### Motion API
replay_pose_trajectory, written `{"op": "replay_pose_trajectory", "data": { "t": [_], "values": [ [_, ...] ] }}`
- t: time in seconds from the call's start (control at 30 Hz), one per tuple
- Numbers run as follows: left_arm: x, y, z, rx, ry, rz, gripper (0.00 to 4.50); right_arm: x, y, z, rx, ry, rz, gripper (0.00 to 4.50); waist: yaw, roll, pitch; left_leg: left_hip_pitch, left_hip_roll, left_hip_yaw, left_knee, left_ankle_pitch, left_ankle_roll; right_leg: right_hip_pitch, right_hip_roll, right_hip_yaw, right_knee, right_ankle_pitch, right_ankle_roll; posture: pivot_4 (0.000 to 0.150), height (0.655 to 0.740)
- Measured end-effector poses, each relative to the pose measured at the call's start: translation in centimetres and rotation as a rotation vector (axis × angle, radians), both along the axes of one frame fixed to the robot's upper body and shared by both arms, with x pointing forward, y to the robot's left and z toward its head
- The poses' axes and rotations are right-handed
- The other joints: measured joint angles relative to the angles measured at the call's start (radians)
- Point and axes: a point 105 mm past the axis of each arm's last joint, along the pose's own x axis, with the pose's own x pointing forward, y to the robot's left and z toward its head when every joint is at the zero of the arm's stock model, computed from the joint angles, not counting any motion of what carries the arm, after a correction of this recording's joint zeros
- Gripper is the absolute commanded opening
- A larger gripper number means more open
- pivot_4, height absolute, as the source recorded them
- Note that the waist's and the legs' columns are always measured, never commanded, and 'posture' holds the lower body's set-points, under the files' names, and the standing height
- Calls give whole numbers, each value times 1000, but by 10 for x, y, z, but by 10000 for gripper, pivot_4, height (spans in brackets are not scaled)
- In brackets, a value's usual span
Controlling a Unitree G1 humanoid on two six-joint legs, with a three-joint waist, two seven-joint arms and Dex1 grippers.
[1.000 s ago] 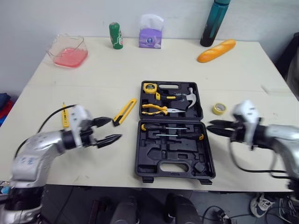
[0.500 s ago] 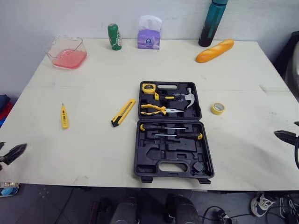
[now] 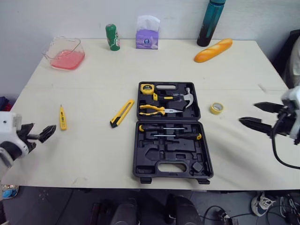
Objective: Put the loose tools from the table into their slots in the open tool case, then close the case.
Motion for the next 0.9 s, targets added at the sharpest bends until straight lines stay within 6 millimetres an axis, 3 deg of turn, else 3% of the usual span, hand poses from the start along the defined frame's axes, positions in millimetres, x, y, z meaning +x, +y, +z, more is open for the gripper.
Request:
{"op": "replay_pose_trajectory", "data": {
  "t": [0.07, 0.17, 0.27, 0.4, 0.5, 0.7, 0.8, 0.9],
  "values": [
    [7, -3, -8, -55, 49, 70, 45000, -5, 43, 6, 29, -1, 160, 44299, 0, -1, 1, 0, 0, 0, 0, 1, 0, 0, 1, 0, 0, 0, 0, 1500, 7400],
    [15, -11, -16, -73, 116, 109, 45000, -13, 87, 19, 46, -25, 339, 44299, 4, -4, 2, 0, -1, -1, 0, 2, -1, 0, 2, 0, 0, 0, 0, 1500, 7400],
    [29, -21, -10, -62, 111, 114, 45000, -17, 119, 29, 65, -54, 466, 44299, 9, -11, 2, -1, -2, -2, 0, 3, 0, 0, 4, -1, 0, 0, 0, 1500, 7400],
    [44, -28, -17, -11, 145, 117, 45000, -21, 149, 16, 65, -14, 580, 44299, 6, -12, 2, -1, -4, -1, 0, 3, 0, 0, 4, -1, 0, 0, 0, 1500, 7400],
    [54, -39, -27, -23, 164, 102, 45000, -24, 169, 17, 87, -21, 650, 44299, 4, -12, 2, -2, -3, -2, 0, 3, 0, -1, 6, -1, 0, 0, 0, 1500, 7400],
    [61, -36, -29, -18, 165, 126, 45000, -23, 189, 17, 92, -63, 695, 44299, 3, -12, 2, 0, -2, -1, 0, 6, -2, 0, 7, 0, 2, 0, 0, 1500, 7400],
    [63, -39, -32, -38, 166, 139, 37281, -21, 189, 16, 88, -74, 688, 45000, 3, -12, 2, 2, -2, -1, 0, 6, -2, 0, 7, 1, 4, 0, 0, 1500, 7400],
    [63, -38, -32, -42, 163, 152, 24824, -20, 189, 16, 89, -76, 686, 45000, 3, -12, 2, 2, -2, -1, 0, 6, -2, 0, 7, 1, 4, 0, 0, 1500, 7400]
  ]
}}
